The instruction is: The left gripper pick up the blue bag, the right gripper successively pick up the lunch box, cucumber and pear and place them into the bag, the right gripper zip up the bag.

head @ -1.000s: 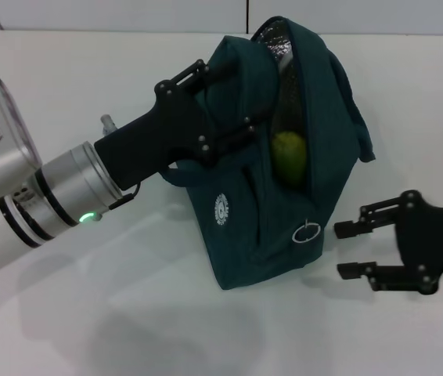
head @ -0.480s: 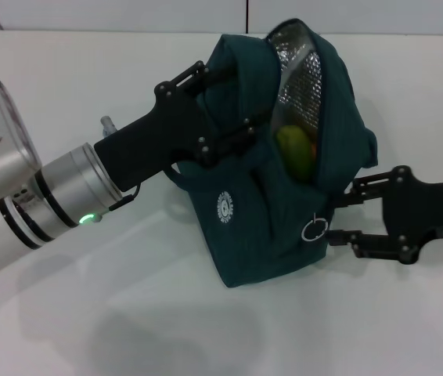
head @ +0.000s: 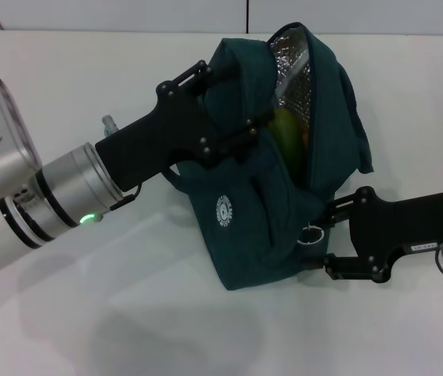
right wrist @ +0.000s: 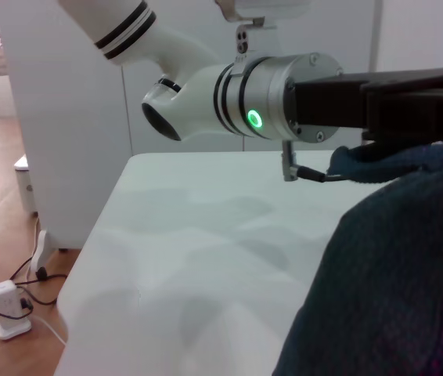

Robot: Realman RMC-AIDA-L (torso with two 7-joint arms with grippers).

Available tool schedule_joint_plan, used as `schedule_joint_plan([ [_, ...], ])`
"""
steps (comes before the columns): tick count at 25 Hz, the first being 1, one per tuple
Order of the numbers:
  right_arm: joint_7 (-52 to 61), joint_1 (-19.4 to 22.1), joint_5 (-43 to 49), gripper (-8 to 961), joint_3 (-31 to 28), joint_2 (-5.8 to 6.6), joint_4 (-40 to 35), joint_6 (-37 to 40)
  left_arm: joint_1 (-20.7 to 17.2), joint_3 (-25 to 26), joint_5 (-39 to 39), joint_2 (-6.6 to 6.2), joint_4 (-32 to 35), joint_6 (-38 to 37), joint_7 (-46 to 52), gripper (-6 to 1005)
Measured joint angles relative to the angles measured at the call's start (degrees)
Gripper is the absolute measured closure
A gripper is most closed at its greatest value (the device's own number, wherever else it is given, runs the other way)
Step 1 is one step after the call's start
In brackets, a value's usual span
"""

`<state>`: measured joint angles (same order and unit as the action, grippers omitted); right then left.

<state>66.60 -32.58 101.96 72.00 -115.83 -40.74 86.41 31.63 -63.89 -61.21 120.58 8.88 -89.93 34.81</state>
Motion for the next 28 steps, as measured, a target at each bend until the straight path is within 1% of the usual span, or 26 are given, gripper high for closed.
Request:
schedule_joint_plan([
  [6,0.29,-0.23,0.28,523,0.19,0.28,0.02,-0.26,0.01,0.0,0.03,0.0,-0.06,-0.08,0.0,225],
  [9,0.29,-0.24,0.34,687,0.22,0.31,0.05,-0.81,0.01,0.0,0.03,0.0,-0.08,-0.08,0.0,225],
  [13,-0.06,-0.15,0.4,744,0.96,0.31,0.06,-1.69,0.01,0.0,0.03,0.0,0.02,-0.08,0.0,224],
  [15,-0.1,-0.18,0.42,772,2.29,0.23,0.06,-3.18,0.02,0.0,0.03,0.0,0.07,-0.08,-0.03,224],
  [17,-0.1,-0.18,0.42,785,2.29,0.23,0.06,-3.18,0.01,0.0,0.03,0.0,0.06,-0.07,-0.23,224],
  [19,-1.89,0.0,0.3,797,3.2,-0.01,0.06,-4.93,0.01,0.0,0.03,0.0,-0.03,-0.07,-0.49,224],
  [25,-5.59,0.31,-1.1,835,3.19,0.04,0.0,-3.65,-0.23,0.0,0.35,0.0,-0.09,-0.14,-0.61,224],
  [28,-6.42,0.34,-1.7,887,2.32,0.28,-0.15,-2.21,-0.38,0.0,0.38,0.07,-0.09,-0.27,-0.62,224],
])
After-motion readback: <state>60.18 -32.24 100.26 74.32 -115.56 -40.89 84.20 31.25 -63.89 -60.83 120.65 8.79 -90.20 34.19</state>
